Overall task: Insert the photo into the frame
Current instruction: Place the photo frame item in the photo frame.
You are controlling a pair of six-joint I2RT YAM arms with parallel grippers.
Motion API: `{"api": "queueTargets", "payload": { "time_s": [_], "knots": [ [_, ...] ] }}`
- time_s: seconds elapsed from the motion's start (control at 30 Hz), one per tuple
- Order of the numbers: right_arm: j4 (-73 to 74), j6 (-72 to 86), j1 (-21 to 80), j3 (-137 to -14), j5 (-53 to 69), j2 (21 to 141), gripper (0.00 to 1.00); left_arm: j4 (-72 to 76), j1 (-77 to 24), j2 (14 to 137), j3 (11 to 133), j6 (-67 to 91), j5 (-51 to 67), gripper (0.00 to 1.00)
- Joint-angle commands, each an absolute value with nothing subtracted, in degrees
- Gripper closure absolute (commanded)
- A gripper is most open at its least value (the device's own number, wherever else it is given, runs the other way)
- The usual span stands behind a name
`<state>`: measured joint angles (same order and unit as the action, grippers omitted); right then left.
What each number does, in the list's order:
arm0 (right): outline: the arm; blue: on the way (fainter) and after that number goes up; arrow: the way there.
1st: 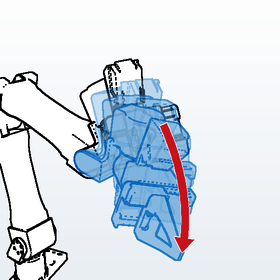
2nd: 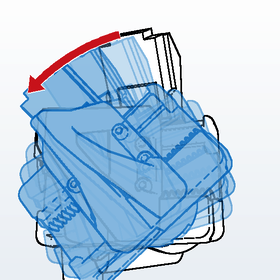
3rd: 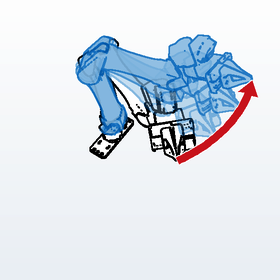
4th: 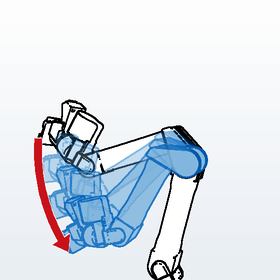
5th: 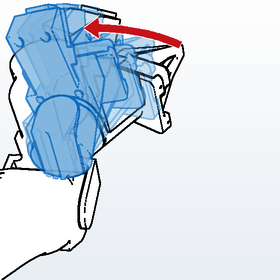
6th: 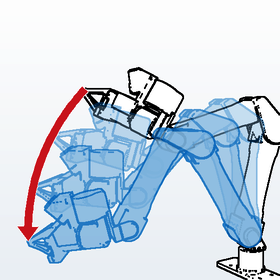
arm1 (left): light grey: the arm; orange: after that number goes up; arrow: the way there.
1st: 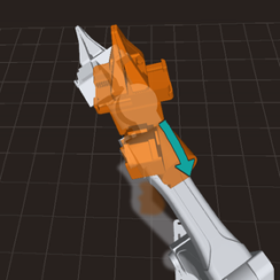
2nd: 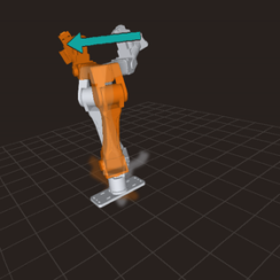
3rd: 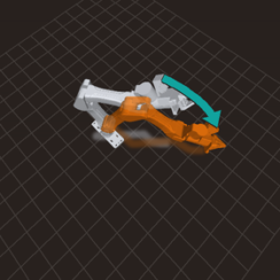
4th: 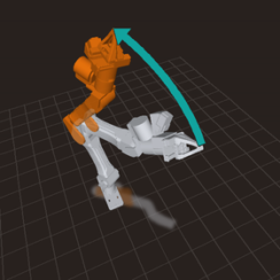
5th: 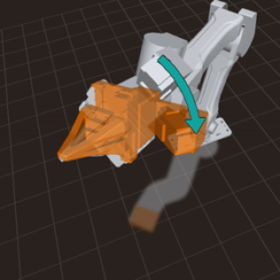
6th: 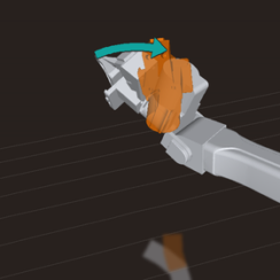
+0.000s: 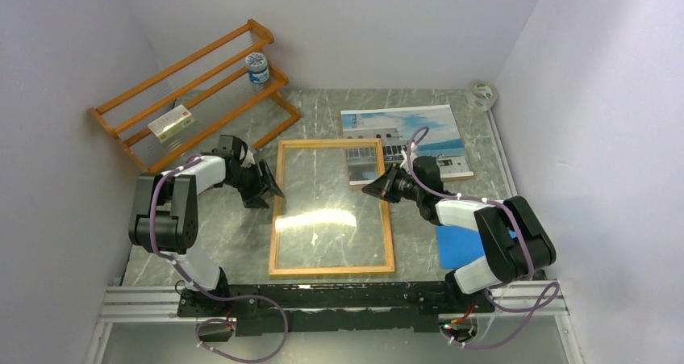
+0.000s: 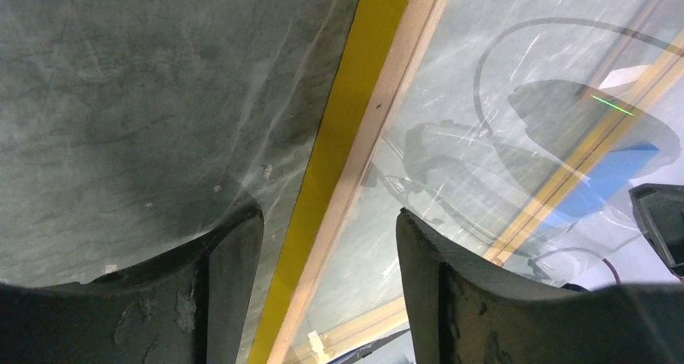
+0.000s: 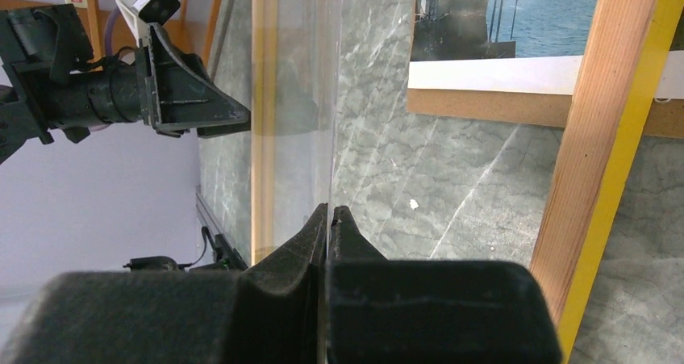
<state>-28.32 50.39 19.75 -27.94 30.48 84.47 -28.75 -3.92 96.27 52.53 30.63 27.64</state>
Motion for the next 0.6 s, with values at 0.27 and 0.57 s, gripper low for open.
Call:
{"api": "queueTargets", "payload": {
  "time_s": [0.27, 0.57],
  "knots": [
    [-31.57, 49.86, 19.42, -25.76, 30.37, 84.67, 1.00, -28.73, -3.91, 97.81, 53.00, 29.94, 26.49, 0.35],
    [-29.17, 48.01, 19.41, -27.11, 29.41, 85.12, 1.00, -28.66, -3.95, 97.81, 52.83, 29.97, 26.10, 0.37]
  ]
}}
